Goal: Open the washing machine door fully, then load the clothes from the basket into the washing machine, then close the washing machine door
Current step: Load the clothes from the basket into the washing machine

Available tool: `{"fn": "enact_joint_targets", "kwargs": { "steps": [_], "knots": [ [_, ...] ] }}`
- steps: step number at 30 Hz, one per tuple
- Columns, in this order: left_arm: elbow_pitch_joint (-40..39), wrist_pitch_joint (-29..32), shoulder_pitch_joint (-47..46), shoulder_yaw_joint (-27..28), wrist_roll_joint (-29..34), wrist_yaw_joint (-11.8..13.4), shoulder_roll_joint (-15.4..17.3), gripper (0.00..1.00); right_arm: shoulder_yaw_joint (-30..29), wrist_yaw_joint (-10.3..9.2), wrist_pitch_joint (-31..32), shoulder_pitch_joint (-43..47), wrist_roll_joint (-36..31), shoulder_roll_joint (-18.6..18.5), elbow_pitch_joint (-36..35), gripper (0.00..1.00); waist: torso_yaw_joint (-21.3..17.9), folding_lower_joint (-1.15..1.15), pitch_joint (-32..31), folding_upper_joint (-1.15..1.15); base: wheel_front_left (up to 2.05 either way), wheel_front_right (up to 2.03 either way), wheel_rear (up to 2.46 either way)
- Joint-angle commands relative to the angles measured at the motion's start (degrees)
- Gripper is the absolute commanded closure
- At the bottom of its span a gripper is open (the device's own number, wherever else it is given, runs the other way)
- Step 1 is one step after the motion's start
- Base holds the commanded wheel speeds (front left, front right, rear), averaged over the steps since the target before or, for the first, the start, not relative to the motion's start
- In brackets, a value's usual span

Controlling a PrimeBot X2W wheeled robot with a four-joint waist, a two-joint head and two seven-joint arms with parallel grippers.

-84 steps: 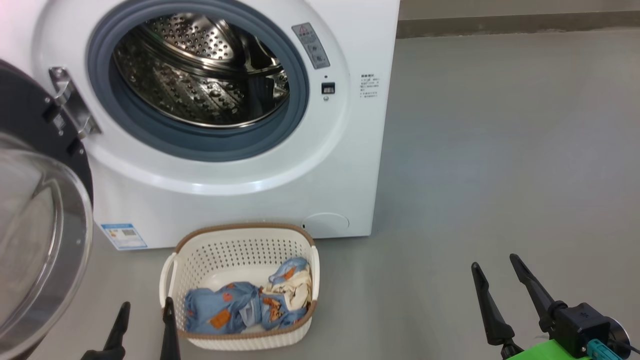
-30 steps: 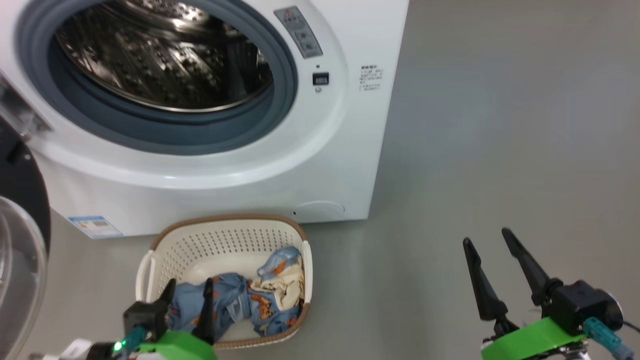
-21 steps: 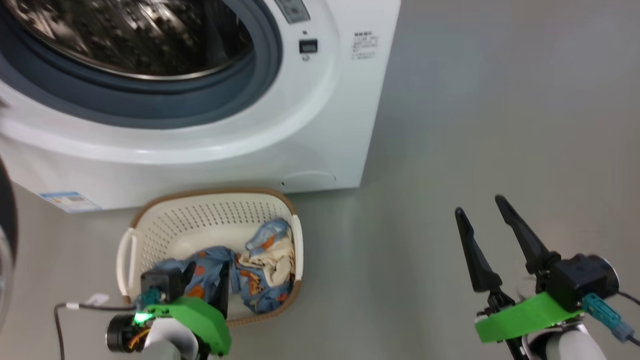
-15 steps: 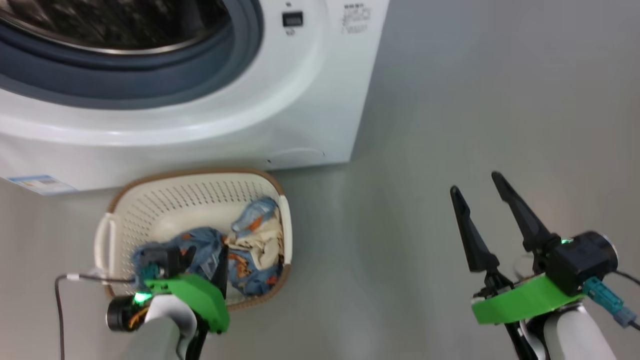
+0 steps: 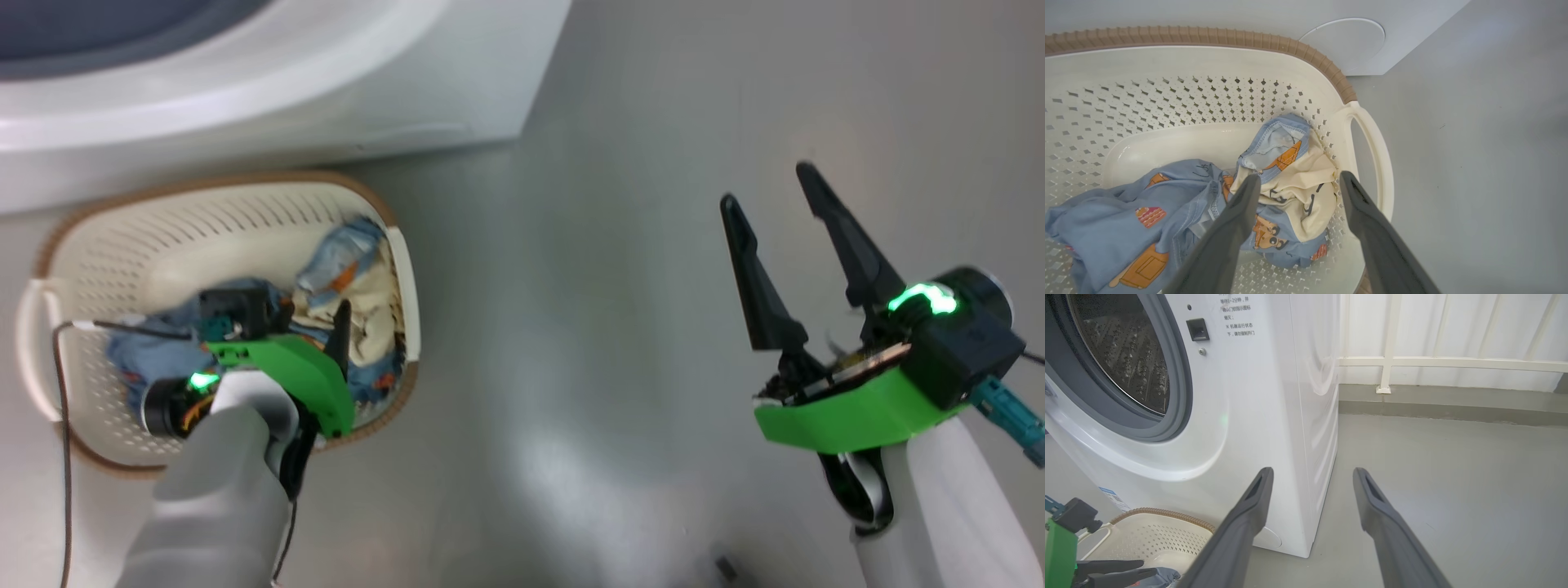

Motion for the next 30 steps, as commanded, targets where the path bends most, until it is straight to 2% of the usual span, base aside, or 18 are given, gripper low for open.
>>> {"fn": "enact_joint_targets", "kwargs": {
  "steps": [1,10,21,27,28,30],
  "knots": [
    [0.1,-0.1,-0.2,0.8,-0.5,-0.1,1.8,0.00,1.5,0.09,-0.5,-0.2,0.3,-0.2,-1.7,0.00,-3.3,0.00,7.2,0.00,0.00,0.00,0.00],
    [1.7,2.7,-5.7,0.2,-4.8,-0.2,3.3,0.00,2.3,0.09,-0.7,-3.5,0.8,-0.7,-2.5,0.00,-4.0,0.00,14.4,0.00,0.00,0.00,0.00],
    [3.3,6.5,-10.0,-1.3,-8.0,-0.2,5.9,0.00,2.2,0.09,-0.8,-4.2,1.2,-0.5,-4.3,0.00,-5.1,0.00,19.0,0.00,0.00,0.00,0.00],
    [4.4,7.1,-11.2,-0.8,-8.6,2.1,6.4,0.00,2.4,0.09,-0.8,-4.2,1.3,-0.4,-4.7,0.00,-5.4,0.00,19.8,0.00,0.00,0.00,0.00],
    [4.5,7.1,-11.2,-0.8,-8.6,2.5,6.5,0.16,2.4,0.09,-0.8,-4.1,1.4,-0.4,-4.7,0.00,-5.5,0.00,19.9,0.00,0.00,0.00,0.00],
    [4.7,7.5,-11.1,-0.9,-8.7,3.3,6.5,0.91,2.4,0.09,-0.8,-4.1,1.4,-0.4,-4.8,0.00,-5.5,0.00,19.9,0.00,0.00,0.00,0.00]
  ]
}}
